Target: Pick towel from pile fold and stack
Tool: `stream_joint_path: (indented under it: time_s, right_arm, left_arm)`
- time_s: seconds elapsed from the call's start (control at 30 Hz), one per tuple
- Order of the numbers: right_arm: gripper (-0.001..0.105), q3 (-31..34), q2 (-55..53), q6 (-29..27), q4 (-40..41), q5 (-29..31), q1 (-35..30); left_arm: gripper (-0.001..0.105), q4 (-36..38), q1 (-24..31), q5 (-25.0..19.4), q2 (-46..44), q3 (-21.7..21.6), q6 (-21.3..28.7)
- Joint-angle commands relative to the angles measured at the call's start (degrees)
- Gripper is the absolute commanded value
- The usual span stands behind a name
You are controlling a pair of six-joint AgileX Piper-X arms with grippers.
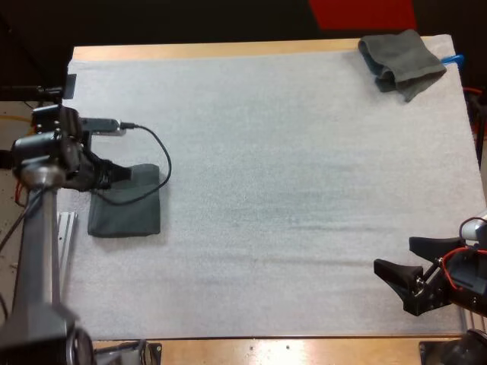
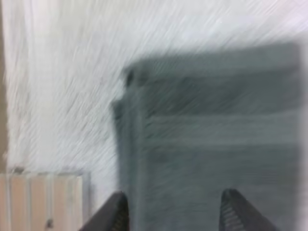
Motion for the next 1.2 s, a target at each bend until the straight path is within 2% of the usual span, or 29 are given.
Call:
stream_joint_path:
  time_s: [0.0,0.07,0.17,0.33,0.43,0.7,0.77,1.0,1.17]
  right_arm:
    - [0.072,-0.22,0.02,-0.11,-0.97,-0.63,0.10]
    - [0.072,-0.22,0.39,-0.11,-1.29,-0.62,0.10]
    - [0.072,-0.22,2.05,-0.12,-1.27,-0.62,0.10]
    - [0.072,-0.22,8.07,-6.34,-2.72,0.74,0.10]
    - [0.072,-0.22,12.63,-8.85,-4.92,4.01,0.10]
    - [0.072,-0.22,24.17,-11.58,-13.00,4.12,-1.20]
    - [0.072,-0.22,26.11,-11.75,-14.08,3.98,-3.28]
    - [0.072,-0.22,27.90,-15.55,-15.00,0.27,-17.32]
    - [0.072,-0.22,26.51,-17.26,-13.77,-0.19,-29.45]
  left_arm:
    - [0.042,-0.75,-0.80,3.51,-3.08,-0.32,-1.37]
    - [0.042,-1.40,-2.18,5.13,-6.75,-0.32,-1.66]
    - [0.042,-1.69,-4.96,5.12,-11.58,-0.32,-1.65]
    - [0.042,-2.02,-11.74,5.12,-18.66,-0.32,-2.01]
    - [0.042,-2.21,-15.72,5.12,-21.18,-0.32,-1.99]
    - [0.042,-2.24,-21.40,5.12,-24.85,-0.32,-1.99]
    - [0.042,-2.24,-21.39,5.12,-25.35,-0.32,-1.99]
    - [0.042,-2.24,-21.39,3.20,-27.33,-0.32,-1.35]
    - [0.042,-2.24,-21.15,0.36,-28.81,-0.32,2.59]
